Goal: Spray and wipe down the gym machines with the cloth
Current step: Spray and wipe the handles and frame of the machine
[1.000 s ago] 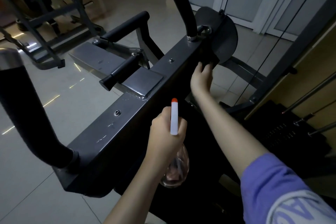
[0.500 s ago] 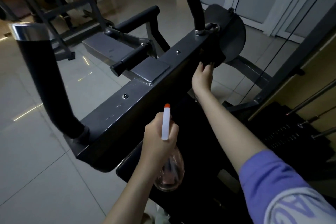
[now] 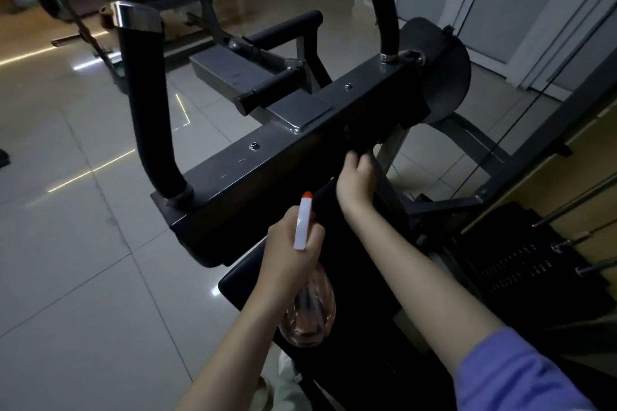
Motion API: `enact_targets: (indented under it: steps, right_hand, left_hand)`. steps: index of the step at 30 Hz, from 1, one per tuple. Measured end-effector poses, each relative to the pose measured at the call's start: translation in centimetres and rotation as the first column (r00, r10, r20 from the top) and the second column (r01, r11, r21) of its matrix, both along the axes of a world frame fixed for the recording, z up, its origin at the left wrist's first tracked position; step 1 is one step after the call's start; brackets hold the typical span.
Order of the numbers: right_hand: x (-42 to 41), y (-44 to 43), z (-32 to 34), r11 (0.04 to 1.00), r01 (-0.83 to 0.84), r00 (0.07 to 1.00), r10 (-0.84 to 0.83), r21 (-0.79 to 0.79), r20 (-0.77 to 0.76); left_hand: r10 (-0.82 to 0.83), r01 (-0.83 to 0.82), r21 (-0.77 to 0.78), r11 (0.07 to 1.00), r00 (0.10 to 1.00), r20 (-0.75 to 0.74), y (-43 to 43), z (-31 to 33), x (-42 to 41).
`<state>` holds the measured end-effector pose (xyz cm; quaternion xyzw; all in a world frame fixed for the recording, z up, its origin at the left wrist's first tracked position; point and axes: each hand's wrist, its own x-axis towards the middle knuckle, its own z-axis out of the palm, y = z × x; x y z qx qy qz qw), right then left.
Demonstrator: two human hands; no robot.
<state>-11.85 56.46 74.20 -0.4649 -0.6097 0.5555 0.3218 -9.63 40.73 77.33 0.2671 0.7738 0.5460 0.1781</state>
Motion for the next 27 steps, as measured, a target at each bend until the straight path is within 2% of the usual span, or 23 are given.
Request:
enact_targets:
  steps: [3, 6, 10, 15, 19, 27]
  right_hand:
    - [-1.7, 2.0, 1.8, 0.998, 0.062, 0.998, -0.062, -0.026, -0.006]
    - [-3.3, 0.1, 1.4, 0.997, 0.067, 0.998, -0.068, 0.047, 0.016]
    - [-1.9, -3.7, -0.7, 0.990, -0.073, 0.996, 0.066, 0.118, 0.064]
    - [-0.3, -2.7, -0.4, 0.956, -0.187, 0.976, 0.154, 0.225, 0.155]
    - [-0.1, -3.0, 0.1, 0.968, -0.174, 0.976, 0.145, 0.183, 0.161]
    - [-0.4, -5.1, 1.7, 0.998, -0.058, 0.996, 0.055, 0.036, 0.075]
  left_hand:
    - [0.003, -0.003, -0.003, 1.000, 0.999, -0.033, -1.2, 0.2, 0.3]
    - [0.036, -0.035, 0.016, 0.999, 0.999, -0.040, -2.6, 0.3, 0.4]
    - [0.079, -0.079, 0.006, 0.997, 0.996, -0.040, -4.0, -0.2, 0.2]
    - [0.033, -0.033, 0.012, 0.999, 0.999, 0.035, -4.8, -0.6, 0.5]
    - [-0.026, 0.023, 0.043, 0.999, 0.997, 0.074, -6.2, -0.7, 0.3]
    - [-0.005, 0.005, -0.009, 1.000, 0.997, 0.073, -10.9, -0.7, 0.4]
